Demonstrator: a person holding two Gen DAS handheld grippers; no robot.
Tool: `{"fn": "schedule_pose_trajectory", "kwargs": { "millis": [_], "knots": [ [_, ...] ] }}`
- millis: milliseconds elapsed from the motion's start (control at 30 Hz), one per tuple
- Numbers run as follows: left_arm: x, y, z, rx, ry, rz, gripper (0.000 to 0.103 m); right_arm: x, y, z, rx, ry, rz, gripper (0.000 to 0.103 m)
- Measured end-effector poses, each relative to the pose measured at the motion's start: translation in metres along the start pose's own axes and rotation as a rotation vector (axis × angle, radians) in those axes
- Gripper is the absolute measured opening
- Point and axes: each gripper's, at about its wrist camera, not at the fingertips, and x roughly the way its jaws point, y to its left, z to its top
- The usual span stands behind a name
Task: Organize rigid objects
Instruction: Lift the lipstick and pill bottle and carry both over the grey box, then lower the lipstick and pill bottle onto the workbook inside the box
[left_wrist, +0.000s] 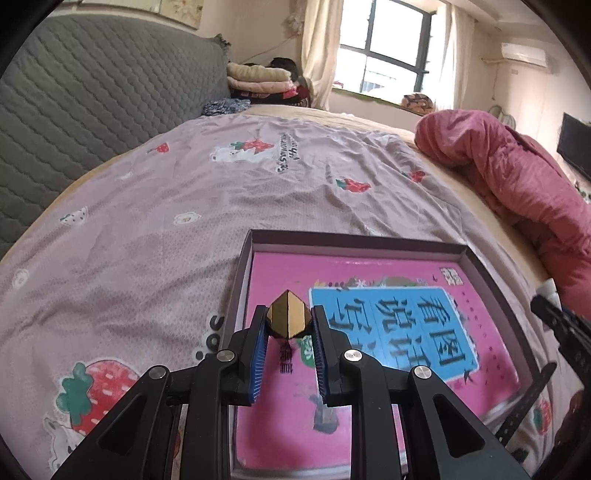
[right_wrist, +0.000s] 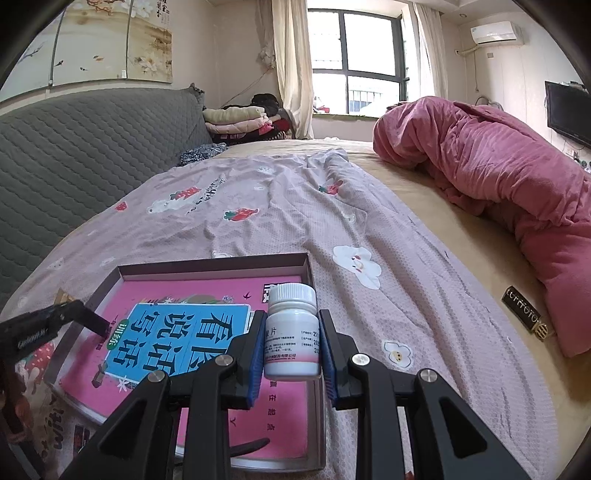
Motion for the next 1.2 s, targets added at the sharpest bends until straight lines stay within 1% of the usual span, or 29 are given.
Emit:
{"fn": "schedule_pose_trajectory", "kwargs": {
  "millis": [100,200,333,533,700,833,1000,1100,1200],
  "knots": [
    [-0.004,-0.001,-0.008,0.013,0.016,-0.004,0.023,0.001,0.002,-0.003,-0.006,0.013,0.007,0.027],
    [-0.002,0.003,-0.016,-0.011,0.058,-0.016,0.023,0.001,0.003,-0.002,-0.013,0.019,0.008,0.027],
    [-0.001,0.004,-0.022,-0.009,0.073,-0.011,0.023,0.002,0.002,-0.003,-0.012,0.032,0.001,0.027],
    [0.001,0.005,-0.025,-0.02,0.087,-0.012,0.023,0.007,0.0,-0.008,-0.014,0.077,-0.01,0.027],
    [0.003,0.003,-0.033,-0.014,0.109,-0.007,0.023,0.008,-0.007,-0.01,0.005,0.105,-0.036,0.027],
    [0.007,0.004,-0.039,-0.017,0.131,-0.011,0.023,0.011,-0.007,-0.013,-0.007,0.133,-0.063,0.027],
    [0.005,0.005,-0.04,-0.024,0.13,-0.017,0.023,0.017,0.002,-0.02,-0.035,0.17,-0.06,0.027],
    [0.005,0.006,-0.041,-0.026,0.131,-0.021,0.023,0.018,0.01,-0.022,-0.08,0.171,-0.096,0.027],
    [0.005,0.008,-0.04,-0.034,0.133,-0.023,0.023,0.018,0.009,-0.021,-0.066,0.179,-0.095,0.027]
  ]
}}
